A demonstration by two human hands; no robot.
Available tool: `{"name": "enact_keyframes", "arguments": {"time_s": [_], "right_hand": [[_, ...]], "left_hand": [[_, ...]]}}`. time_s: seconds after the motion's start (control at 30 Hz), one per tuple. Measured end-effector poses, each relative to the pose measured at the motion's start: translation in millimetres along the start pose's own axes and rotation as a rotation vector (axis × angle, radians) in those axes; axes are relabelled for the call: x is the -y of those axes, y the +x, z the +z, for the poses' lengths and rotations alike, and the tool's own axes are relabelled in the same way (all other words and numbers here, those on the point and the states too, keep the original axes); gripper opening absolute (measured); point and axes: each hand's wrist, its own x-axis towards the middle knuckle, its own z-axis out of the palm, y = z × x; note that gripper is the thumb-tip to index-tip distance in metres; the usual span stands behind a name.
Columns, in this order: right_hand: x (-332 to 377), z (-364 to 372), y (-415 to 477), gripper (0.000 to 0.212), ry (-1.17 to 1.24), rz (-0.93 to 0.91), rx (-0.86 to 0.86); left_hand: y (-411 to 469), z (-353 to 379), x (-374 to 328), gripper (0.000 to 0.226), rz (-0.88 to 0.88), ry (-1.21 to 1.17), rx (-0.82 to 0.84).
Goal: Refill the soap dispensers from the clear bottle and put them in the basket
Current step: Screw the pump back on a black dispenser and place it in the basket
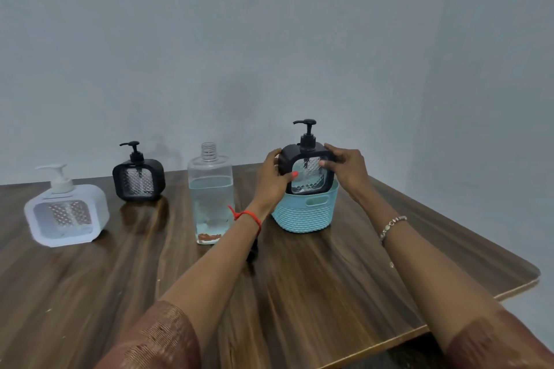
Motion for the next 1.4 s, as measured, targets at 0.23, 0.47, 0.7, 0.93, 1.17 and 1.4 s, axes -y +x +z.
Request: {"name": "enact_keyframes", "arguments": {"time_s": [0.23,0.47,0.7,0.93,1.17,1.4], "right_hand": [[-18,2,-9,0.035,-0.205,-0.023,0.062],[-26,0,-8,0.012,-0.468,-0.014,0.156],[-26,2,-6,0.012,-0.627,-0.024,0.248],[-20,4,-9,0.016,-0.622,0.016,0.262],[-15,14,-25,0.023,-0.556,0.056,0.100],[44,56,-62,0.027,-0.245,-0.203,-0.279]], "left_hand": [[-3,0,20,0.052,-0.046,0.204,-0.004],[-3,7,26,0.035,-0.090,0.272,0.020],[-2,8,32,0.020,-0.045,0.418,0.009],[-6,7,37,0.038,-0.008,0.553,-0.042],[-13,4,39,0.069,-0.025,0.767,0.064],[-29,-27,5,0.046,0.227,0.439,-0.050]]}}
